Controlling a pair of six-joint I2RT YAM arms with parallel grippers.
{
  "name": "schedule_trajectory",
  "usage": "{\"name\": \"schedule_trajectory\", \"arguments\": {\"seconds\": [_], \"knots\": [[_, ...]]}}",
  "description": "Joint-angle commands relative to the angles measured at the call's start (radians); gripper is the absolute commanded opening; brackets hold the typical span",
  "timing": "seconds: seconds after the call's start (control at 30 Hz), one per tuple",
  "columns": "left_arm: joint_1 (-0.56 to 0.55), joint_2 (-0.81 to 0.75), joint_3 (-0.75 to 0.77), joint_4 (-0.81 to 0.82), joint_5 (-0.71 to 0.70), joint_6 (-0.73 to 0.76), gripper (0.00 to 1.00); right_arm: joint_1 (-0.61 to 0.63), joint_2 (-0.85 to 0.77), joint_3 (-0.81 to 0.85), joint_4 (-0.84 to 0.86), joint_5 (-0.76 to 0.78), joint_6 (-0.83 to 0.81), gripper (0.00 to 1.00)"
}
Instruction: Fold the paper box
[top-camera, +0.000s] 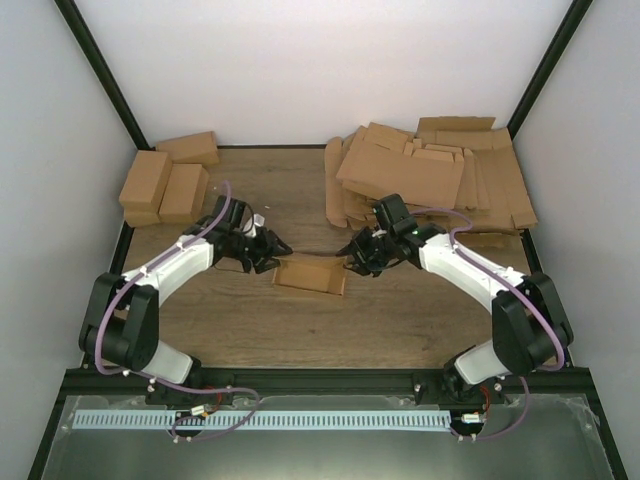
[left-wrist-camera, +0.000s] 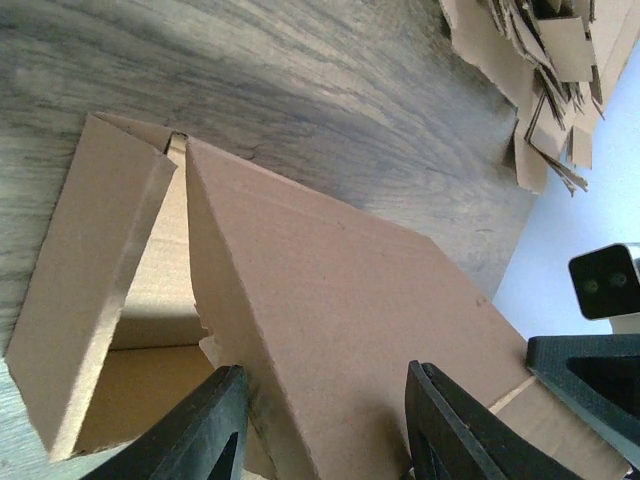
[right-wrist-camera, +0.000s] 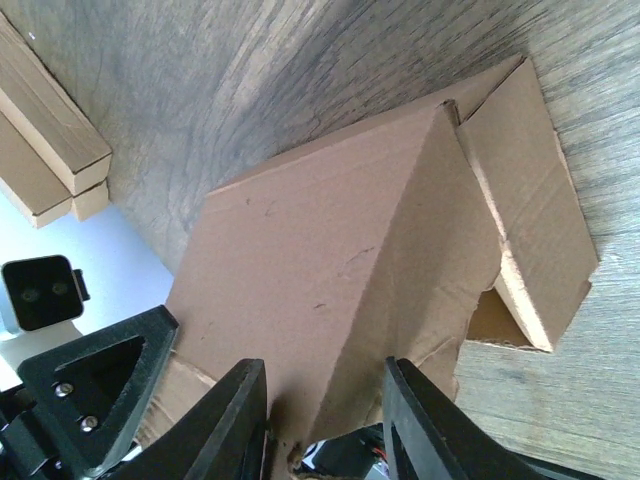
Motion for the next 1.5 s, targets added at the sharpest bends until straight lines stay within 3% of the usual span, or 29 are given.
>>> {"name": "schedule_trajectory", "arguments": {"seconds": [0.0,0.63,1.1,1.47], "knots": [[-0.019,0.039,0.057,-0.004,0.076,0.031,0.46,0.022,0.025,0.064,0.007,-0.026,-0.013,0.33],[-0.005,0.099,0.163,-0.048,0.164,0.035,0.46,-0.042,0.070,0.167,-0.028,-0.031,-0.065,0.28],[-0.036,0.066,0.078,-0.090,-0.019,0.189,0.44,-0.029,0.091,0.006,-0.045,0.082,-0.219,0.33],[-0.063,0.047,0.132,-0.208,-0.109,0.330,0.61,0.022,0.082,-0.005,-0.052,0.196,-0.301,0.36]]}}
